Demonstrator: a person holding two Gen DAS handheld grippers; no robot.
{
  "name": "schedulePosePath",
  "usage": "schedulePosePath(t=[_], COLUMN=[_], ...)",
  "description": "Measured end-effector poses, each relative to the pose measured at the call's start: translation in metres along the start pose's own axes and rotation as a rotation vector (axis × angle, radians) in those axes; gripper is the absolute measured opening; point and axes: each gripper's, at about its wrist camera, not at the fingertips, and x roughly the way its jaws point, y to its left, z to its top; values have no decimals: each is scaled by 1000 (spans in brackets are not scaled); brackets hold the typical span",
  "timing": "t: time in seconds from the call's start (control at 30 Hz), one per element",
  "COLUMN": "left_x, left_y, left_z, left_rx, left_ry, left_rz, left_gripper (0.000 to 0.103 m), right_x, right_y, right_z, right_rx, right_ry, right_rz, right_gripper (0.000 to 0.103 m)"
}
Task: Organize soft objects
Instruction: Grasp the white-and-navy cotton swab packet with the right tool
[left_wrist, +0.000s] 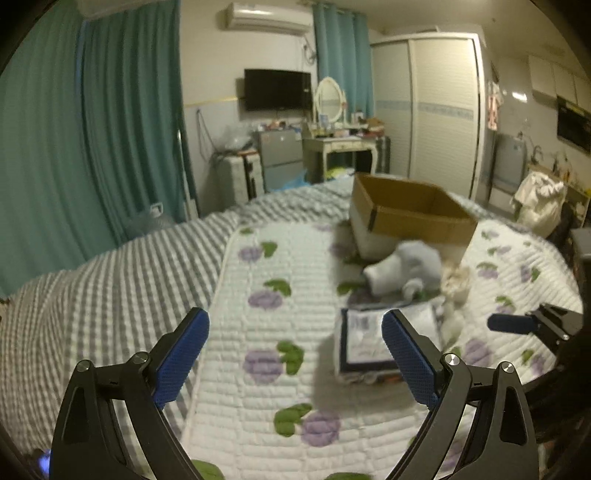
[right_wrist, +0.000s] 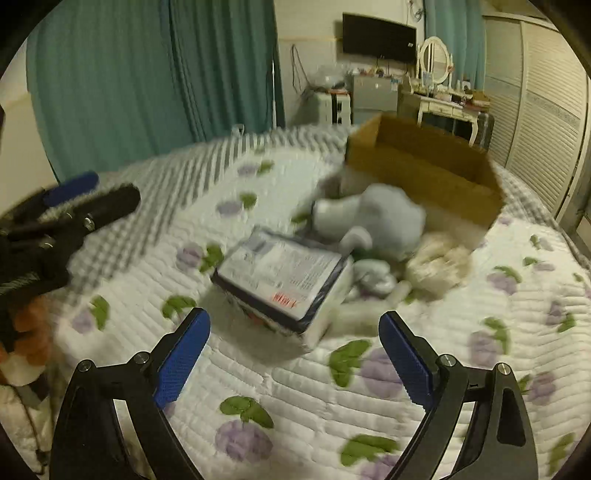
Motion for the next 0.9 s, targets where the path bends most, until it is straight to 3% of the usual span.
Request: schedulePosePath(t=[0.17,0.47,0.57,0.6,0.77,0.9], left_x=[19,20,18,17,6,-14], left_y=[5,19,20,20,25,22], left_z=[-14,-20,-20,-20,-19,-12], left_rx=[17,-10,-17,-20,-53,-63], left_ry=[69,86,83,83,67,21], left_rz=[-2,23,24,28,55,73], left_gripper=[96,96,96,96,96,96], right_x=[45,79,78,75,50,11], right_y=[3,17,18,19,19,15], right_z=[-2,7,9,9,15,23], right_rx=[-1,-36,-41,-43,-18,2], right_ry=[30,28,24,13,-58,-161], right_rz=[-47,-83,-94,-98,-33,-12], right_gripper=[92,68,55,38,28,27])
